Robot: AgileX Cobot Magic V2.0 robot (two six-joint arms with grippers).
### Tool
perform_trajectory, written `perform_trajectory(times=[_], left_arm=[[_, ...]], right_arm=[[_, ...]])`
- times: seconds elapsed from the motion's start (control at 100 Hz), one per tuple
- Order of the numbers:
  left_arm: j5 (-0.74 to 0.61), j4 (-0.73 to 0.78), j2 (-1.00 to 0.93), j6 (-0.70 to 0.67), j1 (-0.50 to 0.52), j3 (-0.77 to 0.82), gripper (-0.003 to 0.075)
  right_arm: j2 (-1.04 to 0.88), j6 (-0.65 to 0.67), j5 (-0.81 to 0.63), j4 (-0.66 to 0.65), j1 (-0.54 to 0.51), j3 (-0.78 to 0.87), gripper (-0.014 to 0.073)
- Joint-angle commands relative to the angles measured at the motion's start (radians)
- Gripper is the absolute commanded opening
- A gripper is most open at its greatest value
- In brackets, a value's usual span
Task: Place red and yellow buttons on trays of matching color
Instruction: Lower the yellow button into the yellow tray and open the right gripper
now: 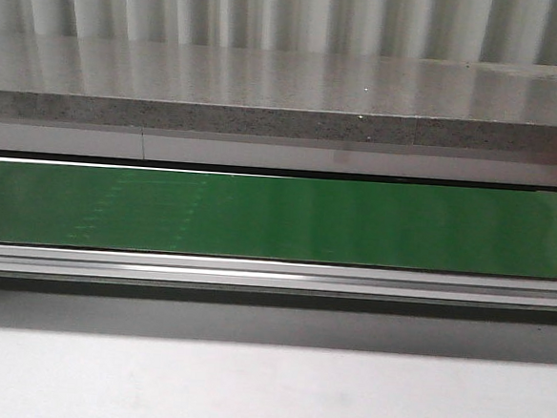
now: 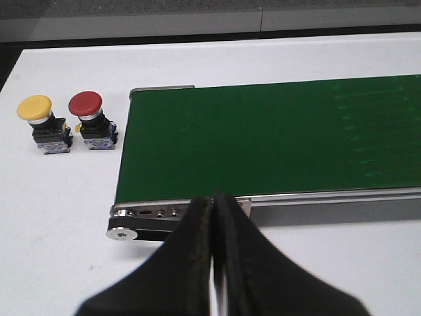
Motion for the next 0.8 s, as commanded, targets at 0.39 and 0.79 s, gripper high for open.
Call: perform_trajectory(times=[0.39, 0.79], left_arm=[[-0.067, 0.002, 0.005, -0.007, -0.007, -0.027, -0.0020], [-0.067, 0.002, 0.005, -0.007, -0.007, -0.027, -0.0020]], right_arm=[[0.036, 0.000, -0.063, -0.015, -0.007, -0.026, 0.0133], [0.036, 0.000, -0.048, -0.014, -0.007, -0.027, 0.0457]])
